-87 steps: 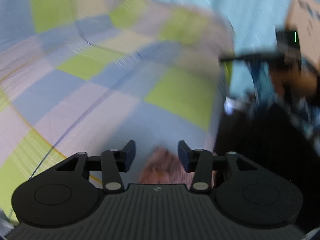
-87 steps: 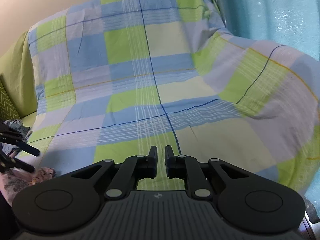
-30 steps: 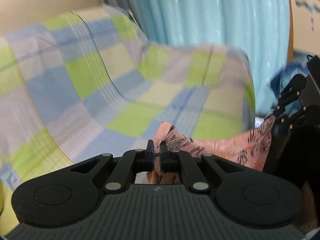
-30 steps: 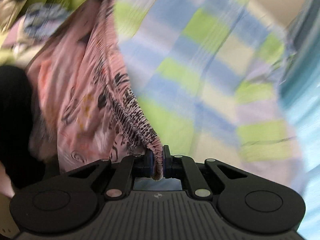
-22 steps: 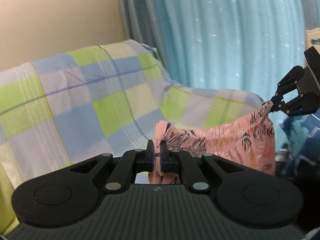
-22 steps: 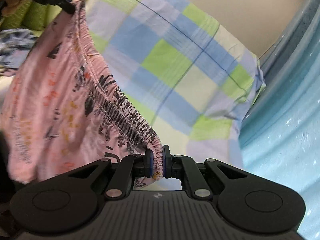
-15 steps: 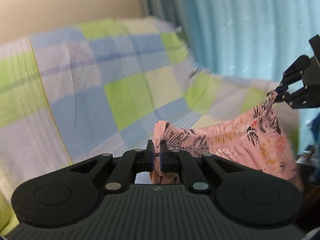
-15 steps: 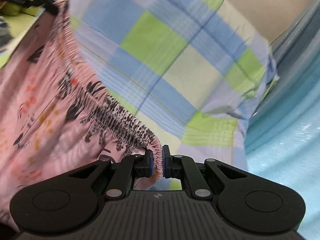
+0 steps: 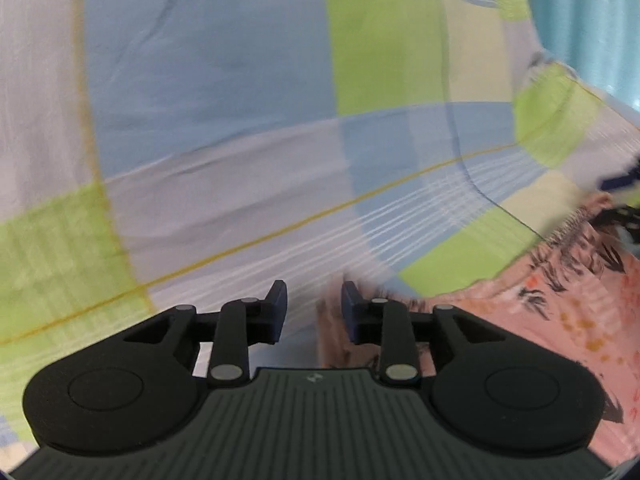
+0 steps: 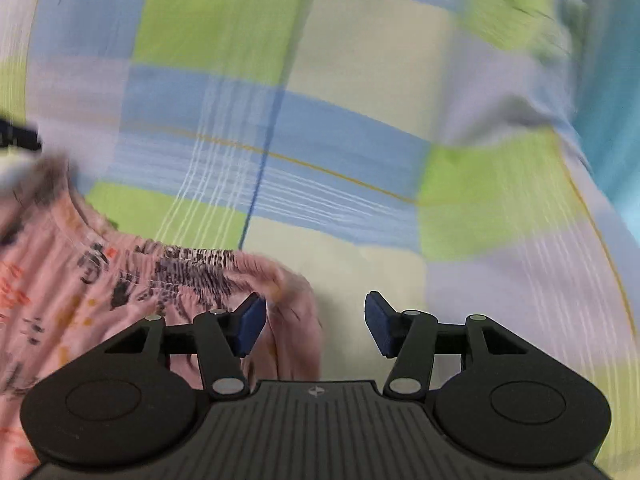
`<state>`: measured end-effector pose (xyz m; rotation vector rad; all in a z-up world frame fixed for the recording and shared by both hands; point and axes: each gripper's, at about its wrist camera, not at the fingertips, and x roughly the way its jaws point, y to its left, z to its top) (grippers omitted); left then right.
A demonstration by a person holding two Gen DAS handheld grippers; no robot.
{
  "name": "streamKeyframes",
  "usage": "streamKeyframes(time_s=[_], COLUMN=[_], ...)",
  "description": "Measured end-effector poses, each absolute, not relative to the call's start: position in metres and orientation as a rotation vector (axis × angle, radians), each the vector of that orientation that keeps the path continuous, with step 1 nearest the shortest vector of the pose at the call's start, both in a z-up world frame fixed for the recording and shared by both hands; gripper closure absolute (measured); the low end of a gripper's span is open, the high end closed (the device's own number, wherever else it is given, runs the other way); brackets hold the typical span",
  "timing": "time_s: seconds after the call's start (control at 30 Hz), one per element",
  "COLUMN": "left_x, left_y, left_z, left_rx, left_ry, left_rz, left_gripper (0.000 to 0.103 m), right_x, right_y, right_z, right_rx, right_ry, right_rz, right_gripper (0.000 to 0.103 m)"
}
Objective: Fold clothes
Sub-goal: 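Open both grippers and drop the pink garment onto the checked sheet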
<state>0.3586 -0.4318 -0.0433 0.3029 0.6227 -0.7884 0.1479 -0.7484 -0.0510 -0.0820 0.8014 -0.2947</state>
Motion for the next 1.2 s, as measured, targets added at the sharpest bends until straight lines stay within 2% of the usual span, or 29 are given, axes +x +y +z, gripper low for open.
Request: streamKeyframes(time_s=[0.13, 0.23, 0.33, 0.4, 0.57, 0.67, 0.8, 0.87, 0.93, 1.2], left_x=[0.347, 0.321, 0.287, 0.260, 0.195, 0.176, 0.169, 0.174, 0.179, 0.202], left_y=[-0.408, -0.406, -0.421, -0.436, -0.477, -0.504, -0.537, -0.554, -0.573, -0.662], left_z=[-0.019, 0.006, 0.021, 0.025, 0.025, 0.021, 0.012, 0.007, 0.002, -0.022], left_rx=[0.302, 0.323, 0.380, 0.432, 0.574, 0.623, 0.670, 0.679, 0.697, 0.797], left_ry=[0.593, 0.559, 0.539, 0.540, 0.520, 0.524, 0.517, 0.532, 0.543, 0.514], left_rz=[-0.781, -0.849, -0.949, -1.016, -1.153, -1.200, -1.232, -1.243, -1.252, -1.280], left_gripper=[0.072, 0.070, 0.068, 0.067, 0.066, 0.066, 0.065, 0.064, 0.063, 0.061], right_x=[0.059, -0.004, -0.057, -0.085, -0.114, -0.108, -0.093, -0.097, -0.103, -0.146], right_y=[-0.767, -0.757, -0.735, -0.723, -0.709, -0.693, -0.647, -0.644, -0.642, -0.703], right_z=[-0.033, -0.028, -0.037, -0.048, -0.077, -0.090, -0.090, -0.088, -0.086, -0.096], right_rx=[0.160, 0.226, 0.246, 0.293, 0.424, 0.457, 0.364, 0.380, 0.400, 0.704], right_ry=[0.696, 0.672, 0.674, 0.678, 0.688, 0.690, 0.717, 0.699, 0.677, 0.561], right_rz=[-0.337, -0.363, -0.386, -0.395, -0.455, -0.382, -0.194, -0.174, -0.161, -0.371], right_gripper=[0.051, 0.052, 0.065, 0.078, 0.088, 0.098, 0.096, 0.090, 0.090, 0.079])
